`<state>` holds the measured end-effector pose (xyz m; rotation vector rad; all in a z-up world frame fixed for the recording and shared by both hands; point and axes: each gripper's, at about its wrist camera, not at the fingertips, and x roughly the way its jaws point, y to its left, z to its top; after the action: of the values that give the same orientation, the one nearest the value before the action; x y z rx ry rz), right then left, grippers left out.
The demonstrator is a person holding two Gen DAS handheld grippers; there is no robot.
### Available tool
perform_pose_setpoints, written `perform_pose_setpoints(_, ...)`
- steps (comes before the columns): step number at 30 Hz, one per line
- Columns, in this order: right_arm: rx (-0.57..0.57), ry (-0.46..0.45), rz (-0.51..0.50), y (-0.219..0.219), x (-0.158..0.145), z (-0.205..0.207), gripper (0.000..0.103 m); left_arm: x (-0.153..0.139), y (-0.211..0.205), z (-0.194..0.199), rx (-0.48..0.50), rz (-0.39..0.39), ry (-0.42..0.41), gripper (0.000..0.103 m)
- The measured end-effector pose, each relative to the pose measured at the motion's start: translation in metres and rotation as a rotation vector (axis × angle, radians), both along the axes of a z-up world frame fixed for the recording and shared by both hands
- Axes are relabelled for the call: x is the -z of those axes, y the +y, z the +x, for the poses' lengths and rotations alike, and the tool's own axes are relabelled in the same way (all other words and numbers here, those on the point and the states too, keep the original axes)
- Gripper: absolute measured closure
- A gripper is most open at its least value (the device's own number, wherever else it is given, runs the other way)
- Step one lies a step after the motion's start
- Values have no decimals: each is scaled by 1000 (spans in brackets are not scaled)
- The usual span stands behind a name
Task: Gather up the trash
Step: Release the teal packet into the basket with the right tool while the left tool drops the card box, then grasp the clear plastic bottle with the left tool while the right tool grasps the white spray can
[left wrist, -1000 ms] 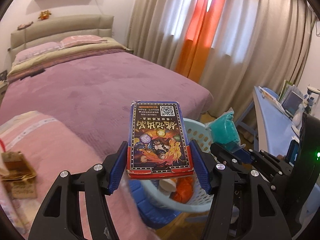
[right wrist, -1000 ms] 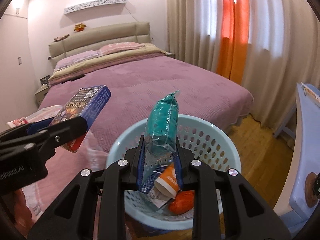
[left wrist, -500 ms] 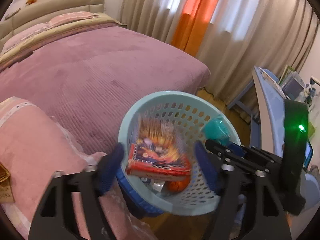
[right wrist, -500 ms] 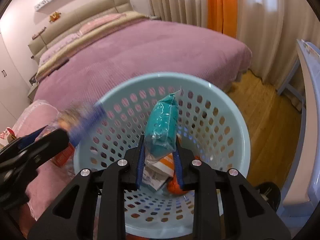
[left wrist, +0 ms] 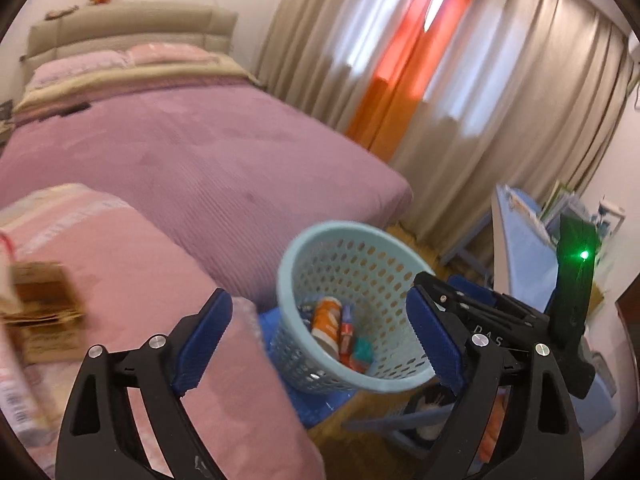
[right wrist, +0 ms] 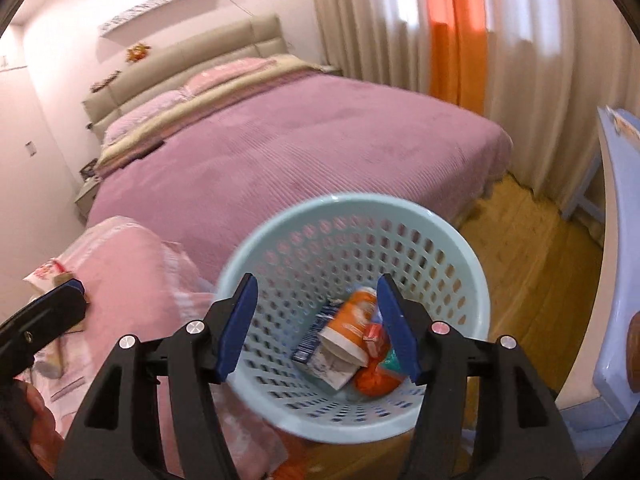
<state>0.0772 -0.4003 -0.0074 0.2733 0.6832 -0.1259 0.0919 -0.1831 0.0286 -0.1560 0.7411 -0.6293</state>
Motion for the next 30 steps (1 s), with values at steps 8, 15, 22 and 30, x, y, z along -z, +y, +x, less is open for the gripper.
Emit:
perform_pose_setpoints(8,-166,-143,-9,91,-46,-17,44,-48,92,-53,-170,-25,-169,17)
perform_pose_setpoints(15,-332,-246,-49,179,-60,-22,44,-58,184,-77,-405,47,-220,18)
perform_pose_setpoints(22,-515,-250,-84,269,-48,-8,44,-35,271,-68,-619,140,-157,21)
perform_pose_setpoints(30,-610,-106,-55,328,-3,22,48,15,306,-13,-581,187,52,29)
